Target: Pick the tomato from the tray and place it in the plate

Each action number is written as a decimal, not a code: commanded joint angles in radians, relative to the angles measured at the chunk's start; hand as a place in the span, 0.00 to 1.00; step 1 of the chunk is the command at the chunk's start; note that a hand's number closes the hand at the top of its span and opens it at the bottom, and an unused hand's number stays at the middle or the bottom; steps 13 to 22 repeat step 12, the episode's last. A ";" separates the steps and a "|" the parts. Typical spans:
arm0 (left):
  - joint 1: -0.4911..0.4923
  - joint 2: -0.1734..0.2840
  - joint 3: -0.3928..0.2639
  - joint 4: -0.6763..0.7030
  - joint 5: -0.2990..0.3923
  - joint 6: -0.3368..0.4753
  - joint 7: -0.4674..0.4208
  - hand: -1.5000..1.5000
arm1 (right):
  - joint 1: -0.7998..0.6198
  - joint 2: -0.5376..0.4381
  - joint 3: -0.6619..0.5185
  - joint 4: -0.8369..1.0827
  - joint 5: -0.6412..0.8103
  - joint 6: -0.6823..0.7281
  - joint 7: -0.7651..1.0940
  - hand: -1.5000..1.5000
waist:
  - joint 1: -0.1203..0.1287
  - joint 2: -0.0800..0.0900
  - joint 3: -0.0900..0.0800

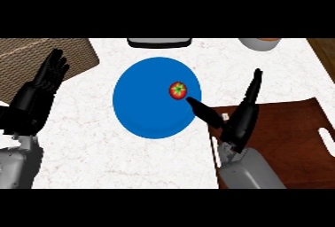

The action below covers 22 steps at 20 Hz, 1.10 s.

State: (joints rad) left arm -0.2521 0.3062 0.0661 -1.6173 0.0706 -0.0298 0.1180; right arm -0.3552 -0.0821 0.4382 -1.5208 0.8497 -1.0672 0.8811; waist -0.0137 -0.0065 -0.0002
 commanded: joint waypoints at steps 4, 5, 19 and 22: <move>-0.026 -0.025 -0.004 -0.013 -0.016 0.007 0.033 0.50 | 0.340 -0.083 0.079 -0.299 0.028 0.028 -0.045 0.00 | 0.002 0.004 0.000; -0.045 0.014 0.033 0.011 0.007 -0.031 0.007 0.50 | 0.402 -0.113 0.100 -0.354 0.018 0.008 -0.062 0.00 | 0.000 0.004 0.000; -0.023 0.000 0.045 0.021 -0.008 -0.058 0.001 0.50 | 0.463 -0.098 0.041 -0.406 0.102 0.102 -0.084 0.00 | 0.009 0.006 0.000; -0.023 0.000 0.045 0.021 -0.008 -0.058 0.001 0.50 | 0.463 -0.098 0.041 -0.406 0.102 0.102 -0.084 0.00 | 0.009 0.006 0.000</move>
